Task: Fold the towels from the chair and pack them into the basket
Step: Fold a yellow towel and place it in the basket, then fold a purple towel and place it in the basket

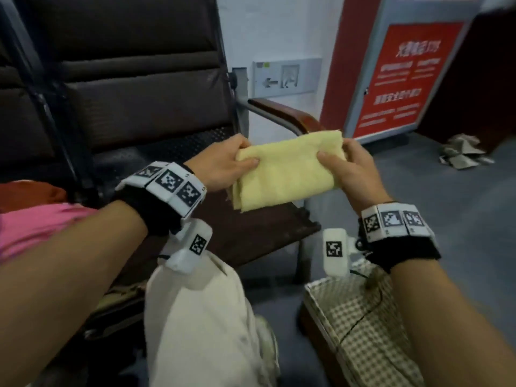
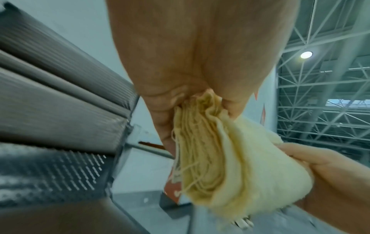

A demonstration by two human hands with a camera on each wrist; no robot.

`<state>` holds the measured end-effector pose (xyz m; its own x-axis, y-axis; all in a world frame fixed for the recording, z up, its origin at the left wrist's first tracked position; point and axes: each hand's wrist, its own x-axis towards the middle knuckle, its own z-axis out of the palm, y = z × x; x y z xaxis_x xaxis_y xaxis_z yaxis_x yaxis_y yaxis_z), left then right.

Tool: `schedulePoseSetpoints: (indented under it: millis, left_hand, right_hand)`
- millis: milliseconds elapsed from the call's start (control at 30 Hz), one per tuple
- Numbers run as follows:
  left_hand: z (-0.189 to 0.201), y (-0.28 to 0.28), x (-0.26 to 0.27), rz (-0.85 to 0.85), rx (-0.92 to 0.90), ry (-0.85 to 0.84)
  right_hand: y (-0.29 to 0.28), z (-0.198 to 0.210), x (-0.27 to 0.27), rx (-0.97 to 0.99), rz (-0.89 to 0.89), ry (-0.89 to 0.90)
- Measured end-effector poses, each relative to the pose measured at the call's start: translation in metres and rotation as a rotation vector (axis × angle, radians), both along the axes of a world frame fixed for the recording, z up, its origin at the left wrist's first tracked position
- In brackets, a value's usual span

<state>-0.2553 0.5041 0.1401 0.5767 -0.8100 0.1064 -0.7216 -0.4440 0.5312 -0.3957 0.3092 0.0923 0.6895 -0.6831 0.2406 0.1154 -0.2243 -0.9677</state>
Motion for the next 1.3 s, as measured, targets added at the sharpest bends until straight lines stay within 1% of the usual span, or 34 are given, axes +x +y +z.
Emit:
schedulePoseSetpoints:
  millis: [67,167,300,367,467,567,700,767,833,900,967,1067,1167,1300]
  left_hand:
    - [-0.023,-0.038,-0.028,-0.062,0.089,0.005]
    - [-0.072,-0.086,-0.068,-0.156,0.224,0.078]
    - [-0.151,-0.129,-0.113,-0.271,0.393,0.184]
    - [-0.189,-0.142,-0.13,-0.327,0.49,0.241]
    - [-0.242,-0.155,-0.148,-0.42,0.603,0.268]
    - [-0.283,-0.164,-0.16,-0.479,0.707,0.243]
    - [-0.309,-0.175,-0.161,-0.515,0.822,0.165]
    - [-0.314,-0.179,-0.159,-0.538,0.883,0.107]
    - [-0.313,-0.179,-0.158,-0.522,0.92,0.062]
    - [-0.306,-0.178,-0.156,-0.511,0.875,0.058]
    - [-0.29,-0.173,-0.151,-0.498,0.772,0.095]
    - [-0.254,-0.159,-0.132,-0.407,0.666,0.184]
    - [-0.212,-0.14,-0.106,-0.321,0.527,0.262]
    - [-0.143,-0.101,-0.065,-0.165,0.287,0.227]
  right_hand:
    - [-0.019,-0.036,-0.04,0.03,-0.096,0.026]
    - [-0.045,-0.088,-0.094,0.083,-0.196,0.152]
    - [-0.072,-0.145,-0.153,0.135,-0.26,0.344]
    - [-0.081,-0.173,-0.173,0.145,-0.251,0.464]
    - [-0.093,-0.216,-0.189,0.132,-0.152,0.696]
    - [-0.102,-0.255,-0.191,0.106,-0.075,0.88]
    - [-0.109,-0.289,-0.178,0.113,-0.018,0.954]
    - [-0.112,-0.296,-0.167,0.083,0.003,1.017]
    - [-0.114,-0.296,-0.157,0.037,0.04,1.125]
    - [-0.116,-0.289,-0.149,-0.044,0.07,1.208]
    - [-0.114,-0.274,-0.142,-0.142,0.094,1.216]
    - [-0.103,-0.239,-0.126,-0.231,0.167,1.141]
    - [-0.089,-0.192,-0.1,-0.351,0.204,1.104]
    - [-0.063,-0.121,-0.046,-0.462,0.242,1.014]
